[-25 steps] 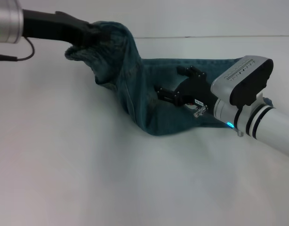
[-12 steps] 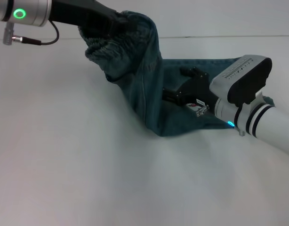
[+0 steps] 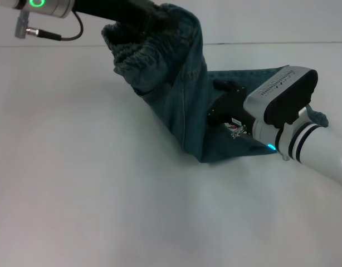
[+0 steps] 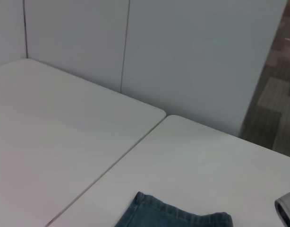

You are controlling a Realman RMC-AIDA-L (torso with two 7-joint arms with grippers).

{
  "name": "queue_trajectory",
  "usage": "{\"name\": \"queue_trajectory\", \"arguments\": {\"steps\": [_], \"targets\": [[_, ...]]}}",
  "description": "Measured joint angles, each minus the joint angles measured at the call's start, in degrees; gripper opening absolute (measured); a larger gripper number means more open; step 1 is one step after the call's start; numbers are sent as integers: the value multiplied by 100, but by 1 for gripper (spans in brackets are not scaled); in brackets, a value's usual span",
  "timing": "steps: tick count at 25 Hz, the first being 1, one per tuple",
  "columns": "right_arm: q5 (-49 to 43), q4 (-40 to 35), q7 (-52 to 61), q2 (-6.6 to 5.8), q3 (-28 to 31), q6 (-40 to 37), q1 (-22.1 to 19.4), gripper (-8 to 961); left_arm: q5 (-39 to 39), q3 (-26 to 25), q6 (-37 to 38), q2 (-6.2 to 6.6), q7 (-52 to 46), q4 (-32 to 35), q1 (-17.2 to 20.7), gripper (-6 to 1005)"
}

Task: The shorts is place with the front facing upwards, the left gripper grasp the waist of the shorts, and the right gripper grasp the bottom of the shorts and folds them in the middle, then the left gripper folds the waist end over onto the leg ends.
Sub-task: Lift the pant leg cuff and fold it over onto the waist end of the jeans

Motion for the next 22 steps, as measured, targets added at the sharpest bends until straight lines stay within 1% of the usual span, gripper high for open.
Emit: {"name": "queue_trajectory", "arguments": {"steps": [7, 15, 19, 22], "targets": [[-231, 106, -2, 2, 24, 40, 69, 912, -1, 107, -52, -37, -44, -11, -217, 43], [-441, 225, 20, 2, 47, 42, 120, 911, 13, 478, -98, -163, -161, 0, -347, 44], [-465, 284, 16, 2, 48, 43, 172, 911, 15, 586, -114, -220, -182, 10, -395, 44], [-478, 347, 13, 2, 27, 42, 232, 911, 18, 625, -133, -225, -189, -15, -458, 43]]}}
